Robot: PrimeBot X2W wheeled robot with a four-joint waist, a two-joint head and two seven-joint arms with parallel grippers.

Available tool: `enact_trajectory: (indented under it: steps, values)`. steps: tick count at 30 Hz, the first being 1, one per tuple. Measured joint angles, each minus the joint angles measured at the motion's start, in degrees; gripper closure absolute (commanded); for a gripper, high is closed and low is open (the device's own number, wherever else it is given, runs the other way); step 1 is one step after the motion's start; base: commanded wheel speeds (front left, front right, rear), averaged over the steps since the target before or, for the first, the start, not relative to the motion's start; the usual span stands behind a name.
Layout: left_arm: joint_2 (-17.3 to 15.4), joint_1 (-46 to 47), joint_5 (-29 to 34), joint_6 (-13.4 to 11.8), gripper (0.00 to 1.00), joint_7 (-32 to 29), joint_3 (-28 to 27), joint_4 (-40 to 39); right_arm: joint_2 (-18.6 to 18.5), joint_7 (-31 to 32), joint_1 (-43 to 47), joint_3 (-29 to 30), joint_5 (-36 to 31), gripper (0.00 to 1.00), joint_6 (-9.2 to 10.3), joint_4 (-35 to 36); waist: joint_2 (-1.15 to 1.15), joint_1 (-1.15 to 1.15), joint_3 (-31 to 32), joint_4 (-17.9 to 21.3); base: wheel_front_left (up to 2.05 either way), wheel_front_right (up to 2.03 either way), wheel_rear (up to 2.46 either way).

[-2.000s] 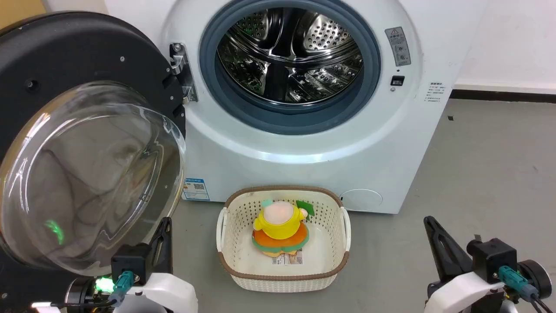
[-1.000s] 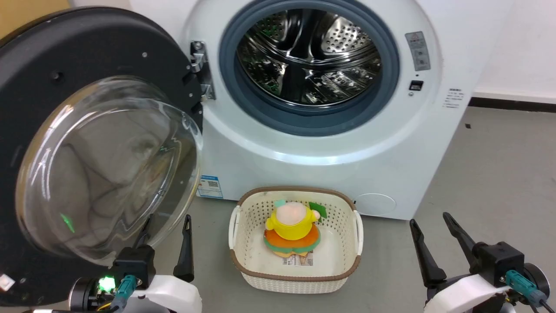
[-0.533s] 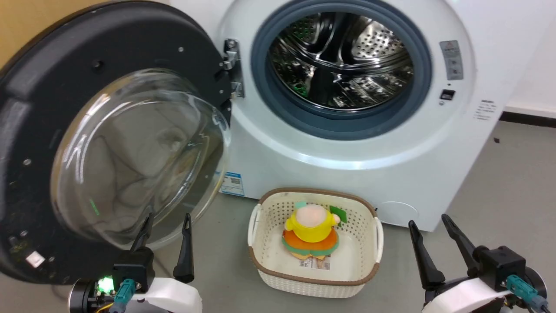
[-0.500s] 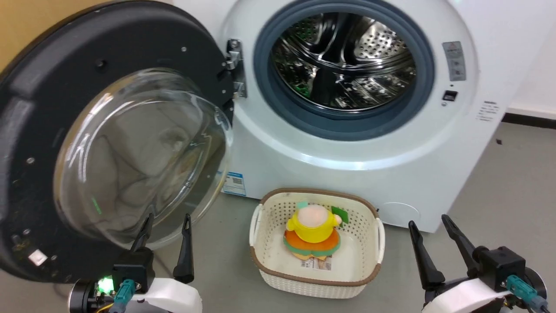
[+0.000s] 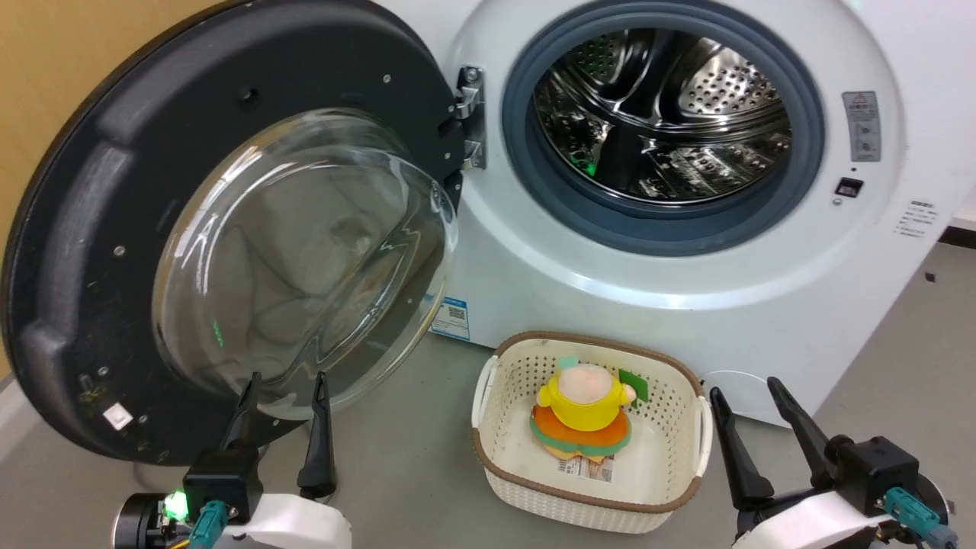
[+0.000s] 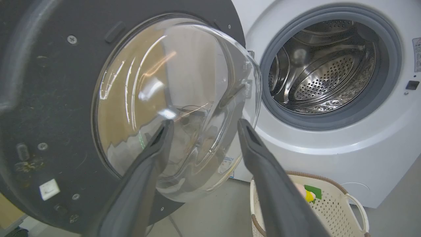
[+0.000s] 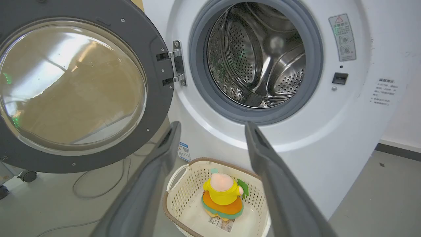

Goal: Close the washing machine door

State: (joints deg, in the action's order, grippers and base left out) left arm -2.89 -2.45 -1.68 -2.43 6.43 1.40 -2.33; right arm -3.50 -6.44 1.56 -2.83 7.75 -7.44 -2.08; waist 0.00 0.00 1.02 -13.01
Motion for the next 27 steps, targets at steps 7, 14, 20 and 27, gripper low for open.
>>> enact_trajectory:
  steps: [7, 14, 20, 27]
  values:
    - [0.0, -0.8, -0.1, -1.0, 0.0, 0.8, -0.1, -1.2, -0.4, -0.8, -0.2, -1.2, 1.2, 0.0, 0.0, -0.8, 0.0, 0.0, -0.3, -1.9, 0.0, 0.0, 0.0]
    - [0.0, -1.3, -0.5, -1.6, 0.0, 1.7, 0.0, -2.0, -0.7, -1.6, -0.9, -2.4, 2.3, 0.0, 0.0, -1.3, 0.0, 0.01, -0.5, -3.7, 0.0, 0.0, 0.0]
    - [0.0, -1.5, -1.0, -2.2, 0.0, 2.3, 0.3, -2.2, -0.9, -2.3, -0.9, -2.9, 3.4, 0.0, 0.0, -1.6, 0.0, 0.01, -0.5, -4.9, 0.0, 0.0, 0.0]
    - [0.0, -2.0, -1.0, -2.5, 0.0, 3.3, 0.3, -2.7, -1.0, -3.3, -0.9, -3.2, 4.5, 0.0, 0.0, -1.7, 0.0, 0.0, -0.3, -6.6, 0.0, 0.0, 0.0]
